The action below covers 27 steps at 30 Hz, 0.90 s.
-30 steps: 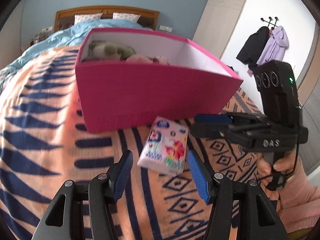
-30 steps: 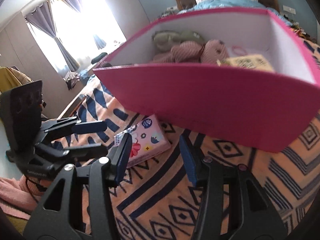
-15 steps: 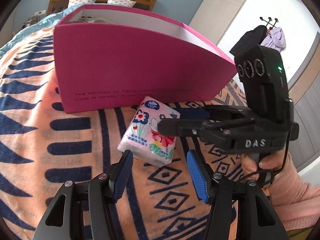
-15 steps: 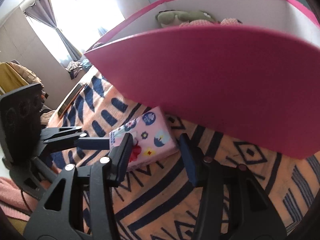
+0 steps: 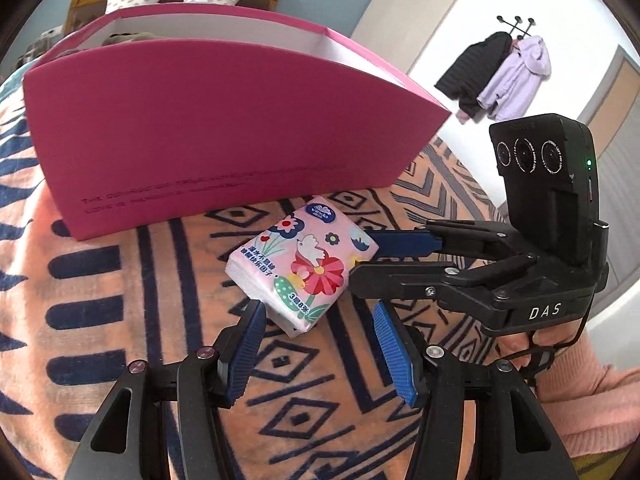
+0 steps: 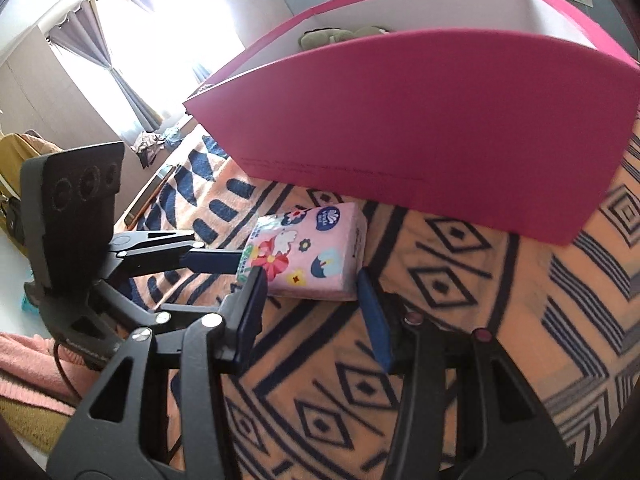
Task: Organize objects
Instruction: 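Withdraw both grippers from the box toward the pink floral tissue pack, then close both grippers on the pink floral tissue pack and lift it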
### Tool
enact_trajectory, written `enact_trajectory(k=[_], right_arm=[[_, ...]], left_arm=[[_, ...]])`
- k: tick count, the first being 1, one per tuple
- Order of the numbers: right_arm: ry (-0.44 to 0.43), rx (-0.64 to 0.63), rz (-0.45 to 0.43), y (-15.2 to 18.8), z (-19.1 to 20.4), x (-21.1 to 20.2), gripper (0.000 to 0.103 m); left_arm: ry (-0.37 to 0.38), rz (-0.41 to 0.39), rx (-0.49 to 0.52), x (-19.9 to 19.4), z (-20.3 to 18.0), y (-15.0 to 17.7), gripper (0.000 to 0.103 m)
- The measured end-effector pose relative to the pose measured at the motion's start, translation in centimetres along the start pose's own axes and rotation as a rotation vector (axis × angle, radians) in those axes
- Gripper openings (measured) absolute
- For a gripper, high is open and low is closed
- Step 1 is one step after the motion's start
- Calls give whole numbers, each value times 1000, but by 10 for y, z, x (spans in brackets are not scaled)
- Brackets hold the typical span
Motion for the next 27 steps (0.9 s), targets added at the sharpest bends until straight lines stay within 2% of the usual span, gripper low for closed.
enact_trajectory(k=[9, 19, 21, 24, 25, 27], right_arm=[[11, 23, -37, 0, -6, -13, 50], [19, 51, -49, -12, -13, -5, 50], [24, 54, -45, -13, -15, -3, 50], [19, 54, -36, -13, -15, 0, 48], [16, 53, -33, -12, -15, 0, 42], [16, 52, -27, -10, -14, 2, 37]], left_arm=[[-34, -17, 14, -1, -3, -5, 57], [-30, -41, -18, -15, 12, -6, 56], [-27, -40, -28, -16, 15, -6, 53], [-32, -42, -51, -14, 17, -10, 41], [-37, -45, -54, -13, 18, -11, 37], [-38, -42, -66, -13, 19, -11, 37]])
Point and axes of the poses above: each gripper's, at about its wrist camera, not at the fingertips, and x roughly the way its jaws point, z to its left, y to its underside, the point moved 1 cm from there along x, roughly the way its jaws point, and after that the axes turned 13 degrees about -x, right-handed, at the moved point
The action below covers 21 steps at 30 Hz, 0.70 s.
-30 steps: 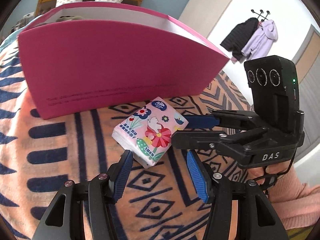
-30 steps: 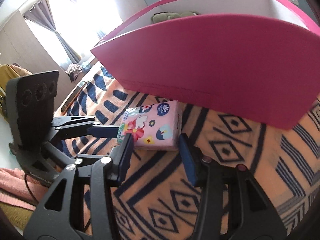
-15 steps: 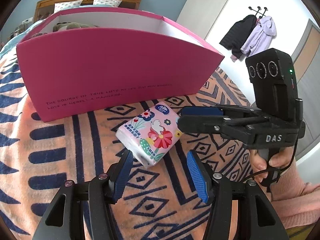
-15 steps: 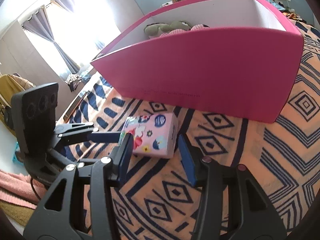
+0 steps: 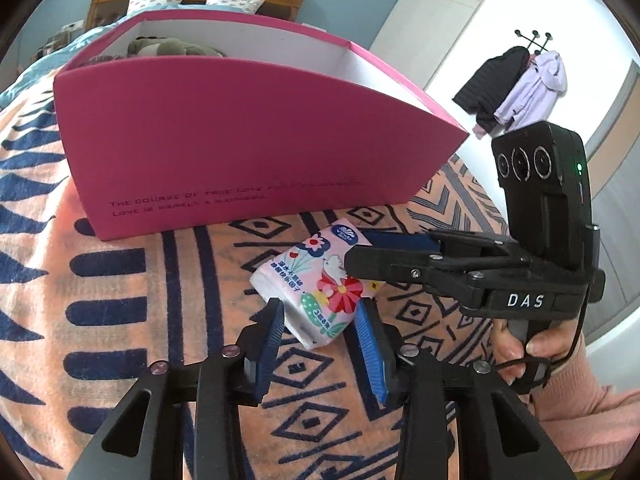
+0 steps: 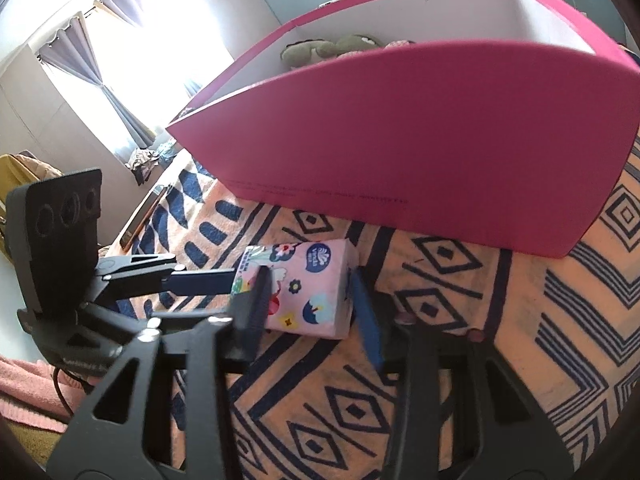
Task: Organize objects
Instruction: 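Close both grippers on the pink floral tissue pack and lift it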
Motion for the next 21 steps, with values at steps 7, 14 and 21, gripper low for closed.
enact_trajectory(k=[7, 14, 21], right_arm=[[-2, 14, 6, 5, 0, 2, 37], [21, 21, -22, 9, 5, -7, 37], [43, 23, -70, 8, 13, -22, 37]], left_arm=[[-7, 17, -16, 8, -2, -2, 36], [10, 1, 5, 5, -11, -3, 36], [26, -31, 36, -5, -22, -6, 36]])
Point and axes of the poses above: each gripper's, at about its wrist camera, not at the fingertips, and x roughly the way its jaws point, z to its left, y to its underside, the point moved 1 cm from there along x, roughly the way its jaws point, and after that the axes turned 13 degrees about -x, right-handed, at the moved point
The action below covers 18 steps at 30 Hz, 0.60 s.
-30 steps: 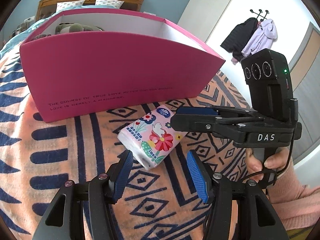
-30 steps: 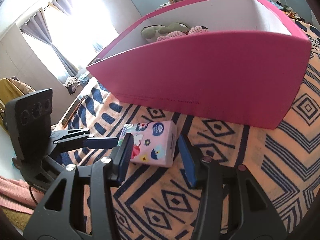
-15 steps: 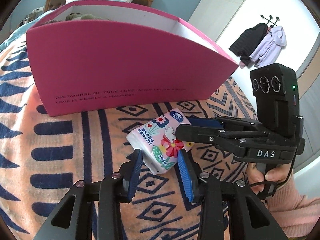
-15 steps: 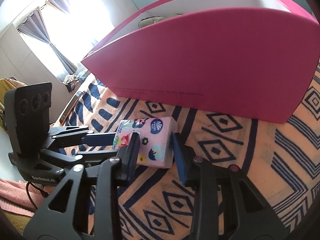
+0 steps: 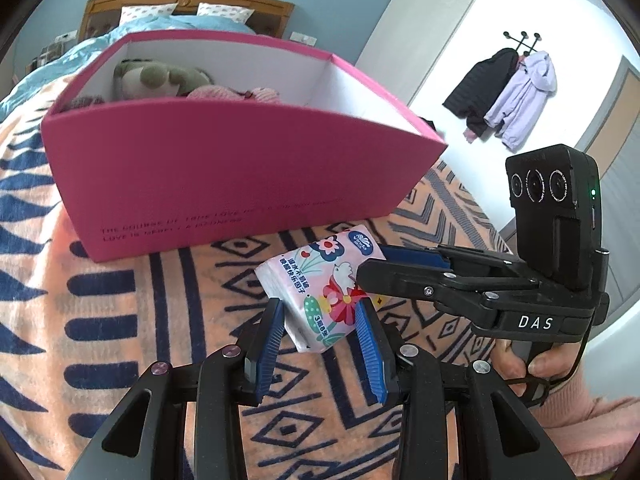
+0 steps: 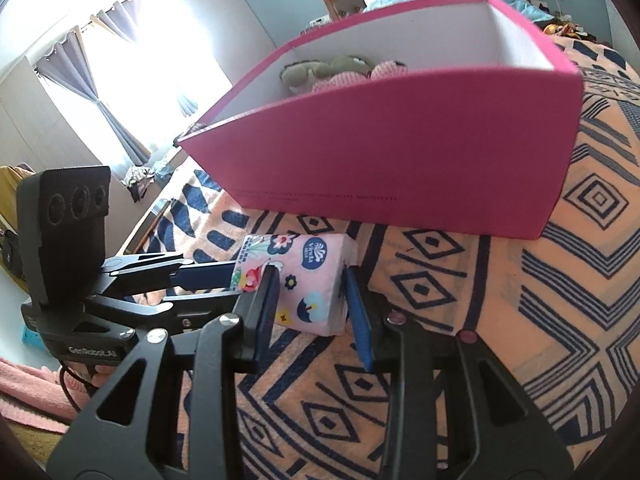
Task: Organize objects
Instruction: 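Close both grippers on the pink floral tissue pack and lift it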
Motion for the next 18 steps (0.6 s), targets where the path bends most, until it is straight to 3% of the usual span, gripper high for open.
enact_trajectory(k=[18], right_arm=[[46, -25, -77, -10, 6, -32, 37]], left_arm=[[-7, -59, 86, -18, -25, -7, 36]])
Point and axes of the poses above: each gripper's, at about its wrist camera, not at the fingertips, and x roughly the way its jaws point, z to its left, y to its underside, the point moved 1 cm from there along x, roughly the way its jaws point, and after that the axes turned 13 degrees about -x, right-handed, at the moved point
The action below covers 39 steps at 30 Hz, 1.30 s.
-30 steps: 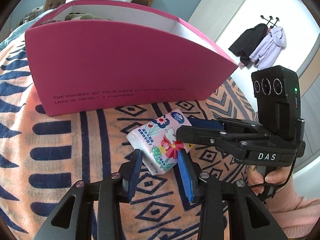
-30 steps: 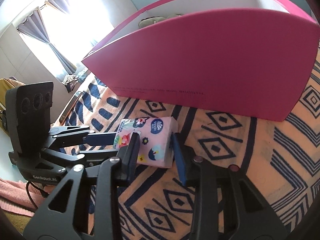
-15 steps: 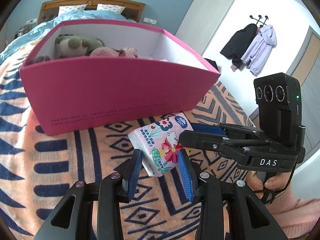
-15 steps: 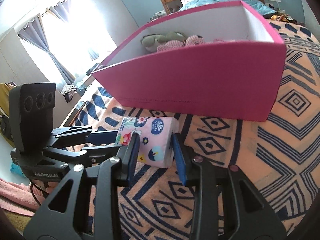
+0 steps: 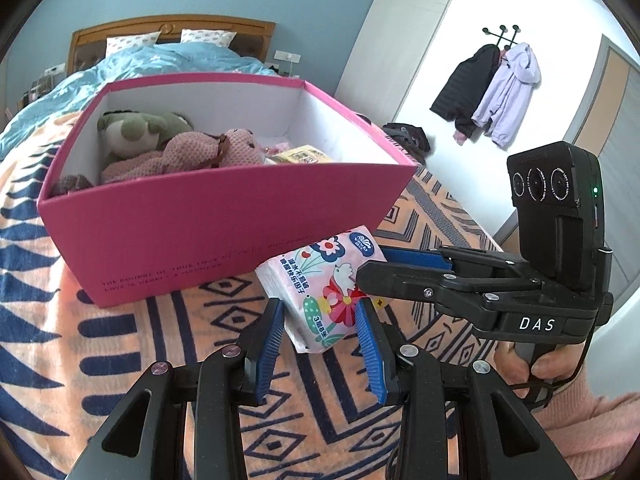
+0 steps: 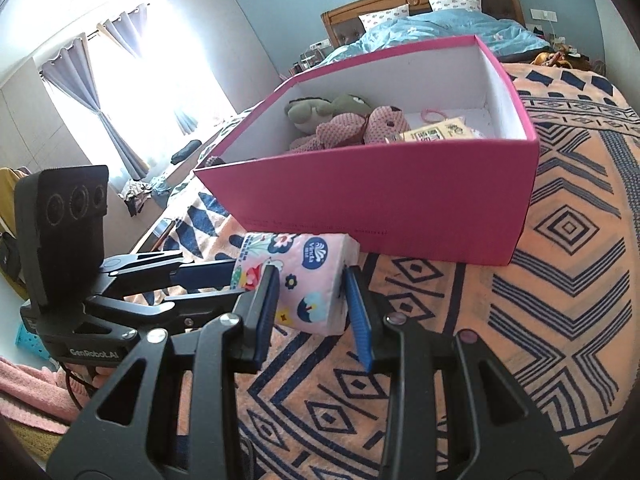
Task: Organize objects
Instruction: 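Close both grippers on the pink floral tissue pack and lift it, then carry the pink tissue pack over the magenta box and lower it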
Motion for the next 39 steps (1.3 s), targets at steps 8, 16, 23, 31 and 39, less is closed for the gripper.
enact_trajectory(k=[8, 16, 23, 31, 39], right_arm=[[8, -13, -32, -8, 3, -8, 38], [19, -29, -62, -16, 6, -16, 38], [26, -45, -76, -23, 7, -19, 38], [34, -56, -89, -31, 7, -21, 38], [43, -67, -105, -39, 6, -24, 38]], left_arm=[[0, -27, 29, -7, -7, -7, 36], [-1, -49, 46, -12, -12, -14, 36], [-5, -68, 53, -15, -14, -21, 36], [-5, -91, 68, -19, -17, -29, 36], [-5, -110, 77, -21, -19, -36, 36]])
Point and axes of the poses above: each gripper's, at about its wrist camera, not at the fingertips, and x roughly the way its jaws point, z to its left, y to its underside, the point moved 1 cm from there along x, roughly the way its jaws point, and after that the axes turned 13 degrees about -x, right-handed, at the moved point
